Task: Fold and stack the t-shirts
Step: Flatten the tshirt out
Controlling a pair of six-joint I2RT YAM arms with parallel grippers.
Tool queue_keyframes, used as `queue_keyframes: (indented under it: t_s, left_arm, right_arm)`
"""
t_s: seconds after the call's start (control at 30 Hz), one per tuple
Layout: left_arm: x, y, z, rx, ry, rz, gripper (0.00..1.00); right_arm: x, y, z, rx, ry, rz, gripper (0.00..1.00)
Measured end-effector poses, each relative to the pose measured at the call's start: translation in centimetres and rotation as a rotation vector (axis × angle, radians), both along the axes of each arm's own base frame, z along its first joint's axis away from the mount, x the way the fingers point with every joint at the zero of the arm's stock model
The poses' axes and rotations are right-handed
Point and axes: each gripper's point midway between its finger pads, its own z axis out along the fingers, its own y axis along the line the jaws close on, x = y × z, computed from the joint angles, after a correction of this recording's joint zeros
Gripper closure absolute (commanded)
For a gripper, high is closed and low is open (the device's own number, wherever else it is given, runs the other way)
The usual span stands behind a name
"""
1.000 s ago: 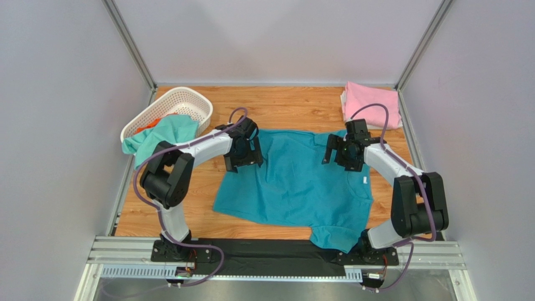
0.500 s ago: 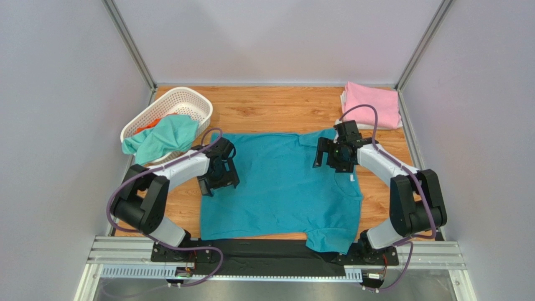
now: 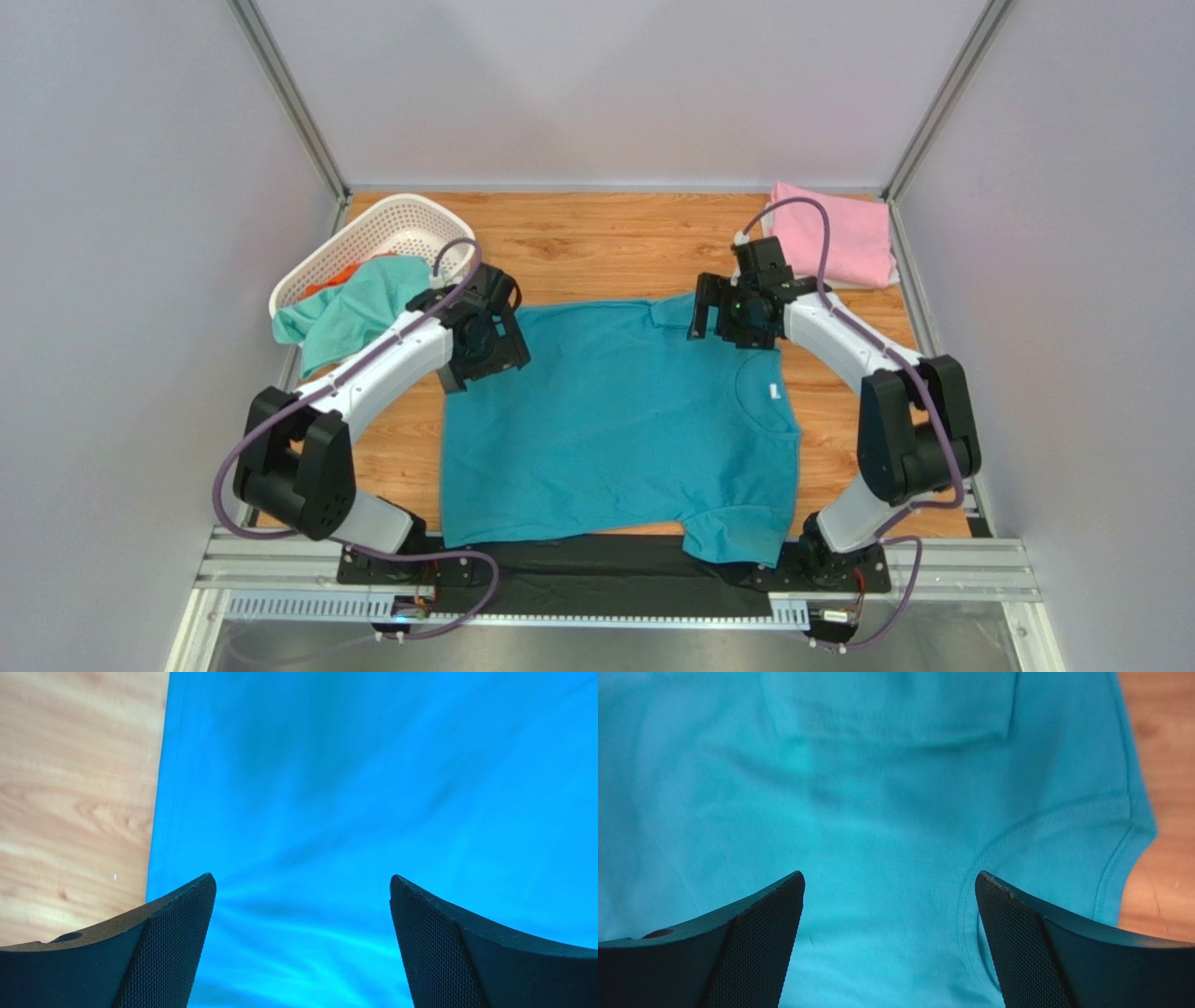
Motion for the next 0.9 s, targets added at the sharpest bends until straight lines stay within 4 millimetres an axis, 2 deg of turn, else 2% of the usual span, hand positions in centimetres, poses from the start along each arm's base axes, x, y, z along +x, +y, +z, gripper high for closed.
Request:
queue_keyframes:
  t_s: [0.03, 0.1, 0.23, 0.3, 0.53, 0.73, 0.9]
  left_arm:
    - [0.7, 0.0, 0.4, 0.0, -0.011, 0.007, 0.0]
    - [2.5, 0.4, 0.5, 0.009, -0.014, 0.027, 0.0]
    - [5.3, 1.4, -0.4, 0.037, 0.018, 0.059, 0.0]
    - [6.7, 1.7, -0.9, 0.05, 0.026, 0.066, 0.0]
    - [10.3, 2.4, -1.3, 0.069, 0.018, 0.085, 0.0]
    - [12.1, 5.5, -3.5, 0.088, 0.047, 0.143, 0.0]
    - [13.6, 7.5, -5.2, 0.1, 0.071, 0.172, 0.0]
  right_arm:
    - [1.1, 0.1, 0.2, -0.008, -0.009, -0.006, 0.13]
    - [3.0, 0.2, 0.2, -0.026, -0.021, -0.018, 0.15]
    - [6.1, 0.3, -0.5, -0.059, -0.018, -0.041, 0.16]
    - [6.9, 0.0, -1.1, -0.077, -0.007, -0.054, 0.18]
    - [8.4, -1.4, -3.6, -0.115, 0.058, -0.095, 0.24]
    - [8.9, -2.2, -5.0, -0.124, 0.088, -0.114, 0.25]
    - [9.1, -2.2, -5.2, -0.126, 0.089, -0.115, 0.34]
